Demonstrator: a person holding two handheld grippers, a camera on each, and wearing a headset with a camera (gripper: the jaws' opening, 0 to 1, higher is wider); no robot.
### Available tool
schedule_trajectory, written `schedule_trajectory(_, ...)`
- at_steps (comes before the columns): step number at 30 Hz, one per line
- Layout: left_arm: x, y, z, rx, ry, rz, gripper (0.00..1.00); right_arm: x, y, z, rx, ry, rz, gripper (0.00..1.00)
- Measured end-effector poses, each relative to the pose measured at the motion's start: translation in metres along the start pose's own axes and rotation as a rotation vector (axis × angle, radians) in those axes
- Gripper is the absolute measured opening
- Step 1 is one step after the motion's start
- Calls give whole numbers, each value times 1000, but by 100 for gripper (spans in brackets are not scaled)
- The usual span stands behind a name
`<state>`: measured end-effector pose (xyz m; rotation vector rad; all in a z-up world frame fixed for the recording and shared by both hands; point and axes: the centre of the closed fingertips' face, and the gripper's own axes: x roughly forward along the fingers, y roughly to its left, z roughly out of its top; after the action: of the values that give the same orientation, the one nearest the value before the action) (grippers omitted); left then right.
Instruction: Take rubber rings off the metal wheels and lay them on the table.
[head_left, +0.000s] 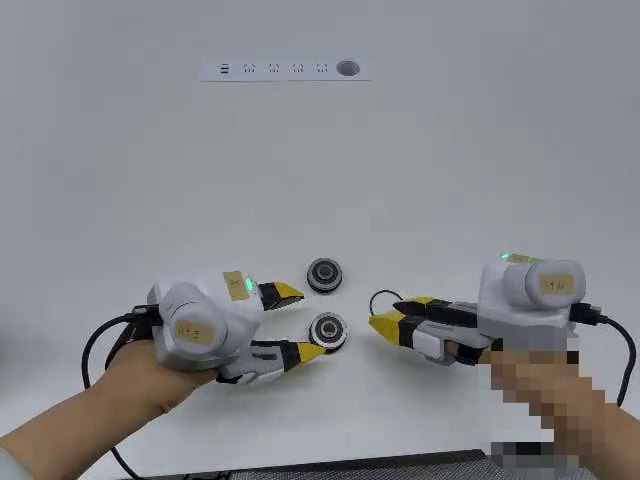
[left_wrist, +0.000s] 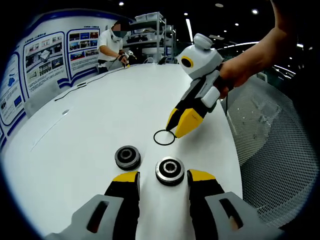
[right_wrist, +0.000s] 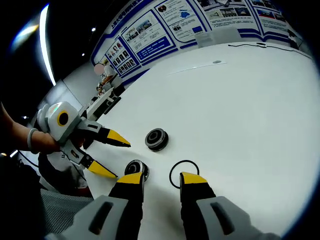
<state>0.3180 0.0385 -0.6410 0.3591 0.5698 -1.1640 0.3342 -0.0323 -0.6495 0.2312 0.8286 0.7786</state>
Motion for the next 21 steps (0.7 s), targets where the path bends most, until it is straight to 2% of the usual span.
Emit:
schedule_trajectory(14,11,-7,6,27,16,-27,24,3,5,-4,33,-6,18,29)
schedule_trajectory(21,14,-8,6,42,29,-35,21,5,7,-5,51,-13,29,29)
